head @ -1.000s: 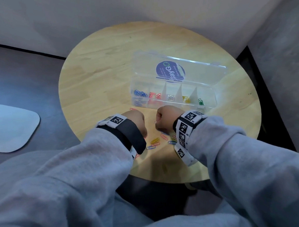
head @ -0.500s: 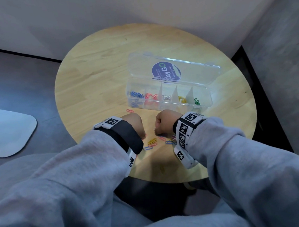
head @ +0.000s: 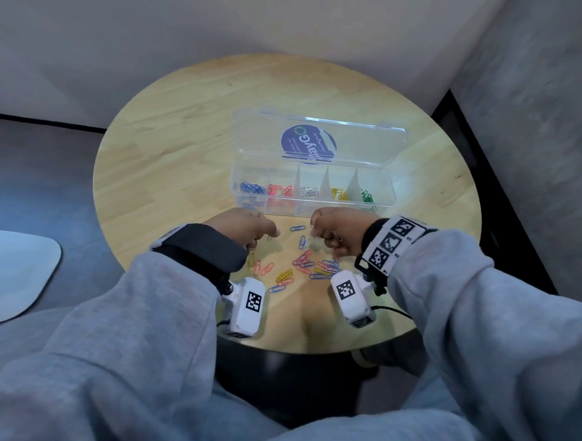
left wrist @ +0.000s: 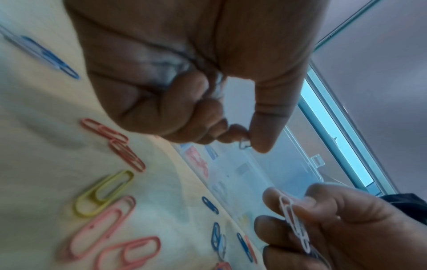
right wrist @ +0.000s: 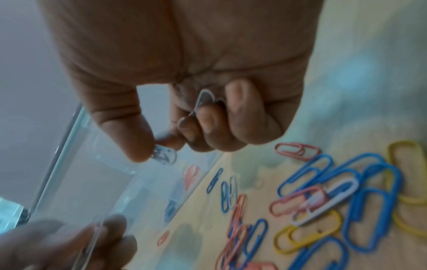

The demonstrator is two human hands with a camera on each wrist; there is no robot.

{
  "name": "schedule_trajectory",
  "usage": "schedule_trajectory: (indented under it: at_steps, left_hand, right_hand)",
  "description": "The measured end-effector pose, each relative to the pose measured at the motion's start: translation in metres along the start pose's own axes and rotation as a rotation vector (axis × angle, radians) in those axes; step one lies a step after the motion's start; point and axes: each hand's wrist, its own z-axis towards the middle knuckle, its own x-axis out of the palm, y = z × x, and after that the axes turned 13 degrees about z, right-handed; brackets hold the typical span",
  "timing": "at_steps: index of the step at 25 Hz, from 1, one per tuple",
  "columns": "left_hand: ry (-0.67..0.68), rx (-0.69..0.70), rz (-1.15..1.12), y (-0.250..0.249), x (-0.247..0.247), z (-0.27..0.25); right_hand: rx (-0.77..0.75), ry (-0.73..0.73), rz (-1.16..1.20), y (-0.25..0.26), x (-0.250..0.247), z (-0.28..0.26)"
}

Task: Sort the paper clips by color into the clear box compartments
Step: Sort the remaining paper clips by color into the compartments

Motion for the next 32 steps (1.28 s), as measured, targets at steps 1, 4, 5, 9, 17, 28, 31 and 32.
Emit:
schedule_trajectory:
  at_steps: [1, 4, 5, 9, 17, 28, 31, 32]
  left_hand:
    - [0.0, -0.016, -0.096, -0.001, 0.001, -0.001]
    - [0.001, -0.047, -0.277, -0.003, 0.003, -0.005]
    - [0.0, -0.058, -0.307, -0.003, 0.003, -0.005]
    - [0.004, -0.09, -0.375, -0.005, 0.003, -0.007]
    - [0.037, -0.085, -0.39, -0.007, 0.001, -0.013]
    - [0.011, 0.07, -0.267, -0.033, 0.017, -0.018]
    - [0.098, -0.002, -0.305, -0.038, 0.022, -0.02]
    - [0.105, -0.028, -0.295, -0.039, 0.024, -0.019]
  right_hand:
    - [0.014, 0.0, 0.079, -0.002, -0.003, -0.001]
    - [0.043, 0.005, 0.225, -0.007, -0.009, -0.003]
    - [0.051, 0.005, 0.269, -0.008, -0.01, -0.004]
    - [0.073, 0.019, 0.379, -0.014, -0.015, -0.011]
    - [0.088, 0.001, 0.395, -0.019, -0.029, -0.015]
    - [-0.133, -0.102, -0.806, -0.028, -0.029, -0.025]
    - [-0.182, -0.089, -0.901, -0.03, -0.023, -0.025]
    - [-0.18, -0.08, -0.94, -0.031, -0.021, -0.024]
